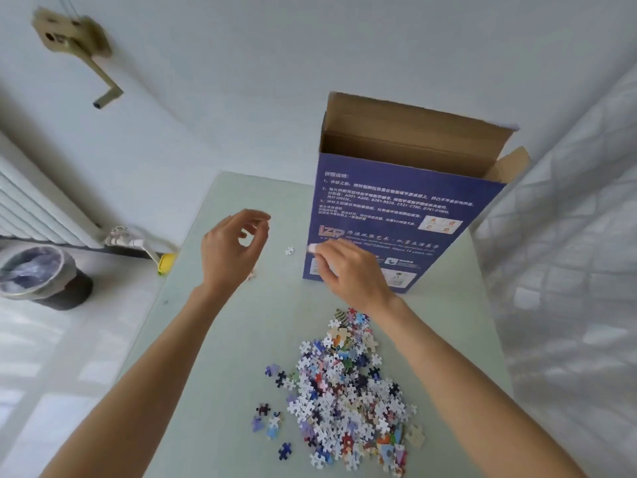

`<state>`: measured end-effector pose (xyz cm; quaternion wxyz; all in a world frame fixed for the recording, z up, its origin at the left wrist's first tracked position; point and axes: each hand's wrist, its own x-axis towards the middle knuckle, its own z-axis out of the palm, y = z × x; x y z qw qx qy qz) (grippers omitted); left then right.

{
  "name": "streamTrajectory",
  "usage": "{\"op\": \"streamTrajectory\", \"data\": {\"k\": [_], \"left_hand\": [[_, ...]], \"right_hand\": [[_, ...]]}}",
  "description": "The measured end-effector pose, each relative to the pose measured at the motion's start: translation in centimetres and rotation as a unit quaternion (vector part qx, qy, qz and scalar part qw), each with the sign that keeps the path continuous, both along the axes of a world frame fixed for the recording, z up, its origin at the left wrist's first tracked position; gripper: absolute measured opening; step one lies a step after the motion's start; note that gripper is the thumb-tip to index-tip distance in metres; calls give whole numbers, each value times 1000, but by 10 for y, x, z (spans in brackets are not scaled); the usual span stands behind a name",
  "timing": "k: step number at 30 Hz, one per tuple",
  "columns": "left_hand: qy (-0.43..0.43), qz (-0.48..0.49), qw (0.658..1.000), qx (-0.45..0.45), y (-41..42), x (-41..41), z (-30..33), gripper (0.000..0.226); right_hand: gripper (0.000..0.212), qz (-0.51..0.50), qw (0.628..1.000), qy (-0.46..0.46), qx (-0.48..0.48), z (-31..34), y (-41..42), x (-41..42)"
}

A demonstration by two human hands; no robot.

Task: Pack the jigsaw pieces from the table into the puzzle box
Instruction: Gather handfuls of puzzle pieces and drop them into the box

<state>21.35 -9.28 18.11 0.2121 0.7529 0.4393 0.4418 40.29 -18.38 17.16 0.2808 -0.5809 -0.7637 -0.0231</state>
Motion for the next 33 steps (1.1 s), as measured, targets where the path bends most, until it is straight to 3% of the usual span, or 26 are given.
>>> {"op": "streamTrajectory", "data": {"k": [3,8,15,21,26,33], "left_hand": [[98,42,988,-108,15,-38,-61,15],[278,2,933,-228,39,-68,-144,49],[436,-112,871,-197,60,-63,-212,60],[435,-116,872,-193,34,-74,-217,56],[404,-124,886,-190,-17,-80,-215,52],[398,-196,880,-169,-79,-37,-201,47]], "right_hand": [[24,9,990,6,-143,-57,17,-32],[45,-26,947,-13,-321,-129,67,-61],[68,-162,880,56,-443,-186,138,-76],[71,-189,891,-37,-411,-205,127,-82],[59,-94,922,-28,-375,-200,34,-99],[42,-85,926,-31,-366,-177,-105,-47]]}}
